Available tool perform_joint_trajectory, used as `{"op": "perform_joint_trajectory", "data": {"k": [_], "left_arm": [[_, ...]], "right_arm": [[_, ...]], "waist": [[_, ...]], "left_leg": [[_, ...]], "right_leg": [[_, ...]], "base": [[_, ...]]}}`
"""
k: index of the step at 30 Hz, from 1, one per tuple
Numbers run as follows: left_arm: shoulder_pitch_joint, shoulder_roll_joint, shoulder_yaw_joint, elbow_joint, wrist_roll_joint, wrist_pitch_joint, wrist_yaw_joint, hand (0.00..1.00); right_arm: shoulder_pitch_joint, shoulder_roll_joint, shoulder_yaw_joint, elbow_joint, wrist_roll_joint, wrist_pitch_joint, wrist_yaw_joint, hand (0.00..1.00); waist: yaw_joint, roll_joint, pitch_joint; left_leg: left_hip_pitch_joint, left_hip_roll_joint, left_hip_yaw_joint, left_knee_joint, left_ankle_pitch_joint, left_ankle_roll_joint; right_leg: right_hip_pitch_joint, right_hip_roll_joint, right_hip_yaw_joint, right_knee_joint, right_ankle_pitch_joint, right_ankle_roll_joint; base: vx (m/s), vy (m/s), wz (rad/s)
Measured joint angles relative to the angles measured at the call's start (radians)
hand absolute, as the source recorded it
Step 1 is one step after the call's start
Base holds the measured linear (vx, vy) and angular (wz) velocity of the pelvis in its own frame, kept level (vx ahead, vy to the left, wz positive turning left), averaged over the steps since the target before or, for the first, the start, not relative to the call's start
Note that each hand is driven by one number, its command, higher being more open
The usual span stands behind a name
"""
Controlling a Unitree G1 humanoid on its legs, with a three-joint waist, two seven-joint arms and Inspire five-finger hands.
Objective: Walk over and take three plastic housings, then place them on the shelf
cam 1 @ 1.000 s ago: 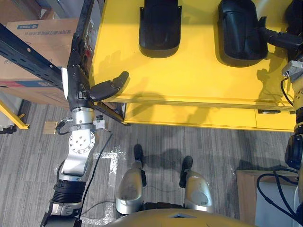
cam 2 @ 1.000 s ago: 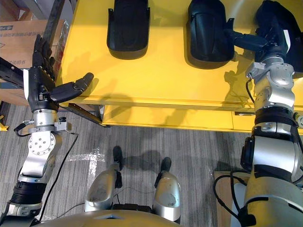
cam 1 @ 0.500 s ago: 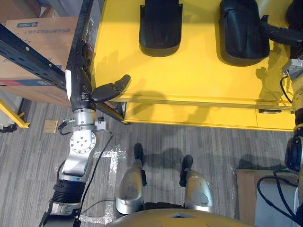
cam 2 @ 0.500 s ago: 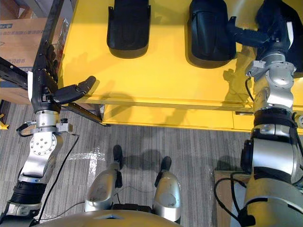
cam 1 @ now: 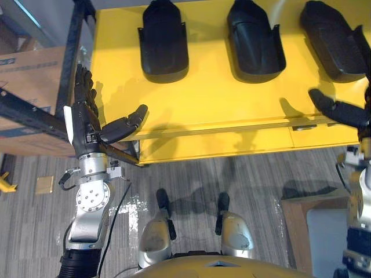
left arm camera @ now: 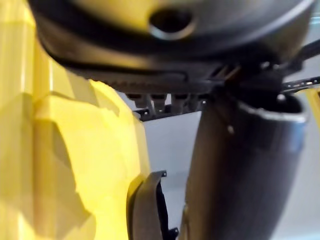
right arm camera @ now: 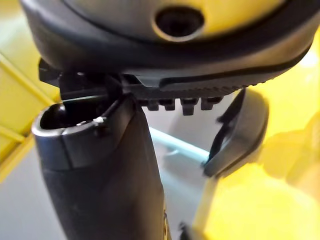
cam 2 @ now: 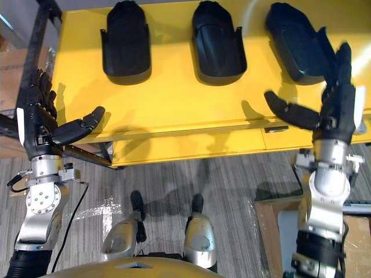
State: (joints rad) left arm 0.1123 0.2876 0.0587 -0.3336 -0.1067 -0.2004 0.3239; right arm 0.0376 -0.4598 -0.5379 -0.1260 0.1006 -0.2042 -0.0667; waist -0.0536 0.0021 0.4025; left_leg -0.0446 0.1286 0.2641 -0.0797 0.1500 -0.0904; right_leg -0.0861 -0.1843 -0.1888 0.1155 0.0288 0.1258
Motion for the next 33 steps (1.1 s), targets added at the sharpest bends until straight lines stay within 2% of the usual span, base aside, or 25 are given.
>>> {"op": "perform_joint_trajectory", "data": {"k": [6, 12, 15, 20, 23, 27, 30, 33], "left_arm": [[0.016, -0.001, 0.000, -0.017, 0.000, 0.000, 0.000, 1.00], [0.008, -0.001, 0.000, -0.033, 0.000, 0.001, 0.012, 1.00], [0.003, 0.004, 0.000, -0.032, 0.000, 0.001, 0.015, 1.00], [-0.001, 0.043, 0.000, -0.032, 0.000, 0.002, 0.015, 1.00], [-0.033, 0.046, 0.002, -0.031, -0.001, 0.002, 0.015, 1.00], [-0.051, 0.074, 0.015, -0.030, -0.002, 0.002, 0.014, 1.00], [-0.082, 0.079, 0.022, -0.029, -0.003, 0.002, 0.014, 1.00], [-0.084, 0.079, 0.035, -0.028, -0.005, 0.002, 0.014, 1.00]], "right_arm": [[0.067, 0.013, -0.063, -0.037, -0.137, 0.003, -0.140, 1.00], [0.050, 0.012, -0.063, -0.036, -0.173, 0.026, -0.284, 1.00], [-0.010, -0.011, -0.062, 0.046, -0.171, 0.051, -0.350, 1.00], [-0.125, -0.075, -0.061, 0.219, -0.124, 0.086, -0.393, 1.00], [-0.184, -0.145, -0.057, 0.329, -0.105, 0.091, -0.405, 1.00], [-0.297, -0.186, -0.019, 0.439, -0.081, 0.097, -0.408, 1.00], [-0.345, -0.245, 0.010, 0.500, -0.050, 0.097, -0.407, 1.00], [-0.410, -0.258, 0.022, 0.532, -0.040, 0.097, -0.404, 1.00]], "waist": [[-0.033, -0.002, -0.001], [-0.031, -0.002, -0.002], [-0.030, -0.002, -0.001], [-0.020, 0.002, -0.001], [-0.009, 0.013, 0.000], [-0.002, 0.019, 0.001], [0.003, 0.038, 0.012], [0.004, 0.056, 0.022]], "left_leg": [[-0.008, 0.022, 0.024, 0.047, -0.033, -0.007], [-0.025, 0.033, 0.019, 0.077, -0.049, -0.014], [-0.041, 0.032, 0.006, 0.087, -0.050, -0.014], [-0.063, 0.030, -0.014, 0.100, -0.051, -0.012], [-0.090, 0.022, -0.032, 0.112, -0.045, -0.003], [-0.097, 0.018, -0.044, 0.113, -0.042, 0.000], [-0.113, 0.010, -0.069, 0.113, -0.031, 0.003], [-0.117, 0.003, -0.078, 0.112, -0.030, 0.003]], "right_leg": [[0.001, 0.017, 0.019, -0.012, 0.008, 0.001], [0.000, 0.029, 0.018, -0.013, 0.007, 0.001], [-0.003, 0.027, 0.007, -0.013, 0.007, 0.001], [-0.008, 0.024, -0.010, -0.010, 0.006, -0.001], [-0.025, 0.014, -0.026, 0.001, 0.005, -0.003], [-0.027, 0.009, -0.036, 0.010, 0.001, -0.006], [-0.038, 0.000, -0.059, 0.035, -0.011, -0.017], [-0.042, -0.008, -0.067, 0.050, -0.018, -0.015]], "base": [[0.04, -0.017, -0.15], [0.00, -0.004, 0.00], [-0.01, 0.006, 0.11], [-0.02, 0.004, 0.11], [-0.01, 0.018, 0.18], [-0.01, 0.013, 0.10], [-0.02, 0.007, 0.22], [-0.03, 0.010, 0.12]]}}
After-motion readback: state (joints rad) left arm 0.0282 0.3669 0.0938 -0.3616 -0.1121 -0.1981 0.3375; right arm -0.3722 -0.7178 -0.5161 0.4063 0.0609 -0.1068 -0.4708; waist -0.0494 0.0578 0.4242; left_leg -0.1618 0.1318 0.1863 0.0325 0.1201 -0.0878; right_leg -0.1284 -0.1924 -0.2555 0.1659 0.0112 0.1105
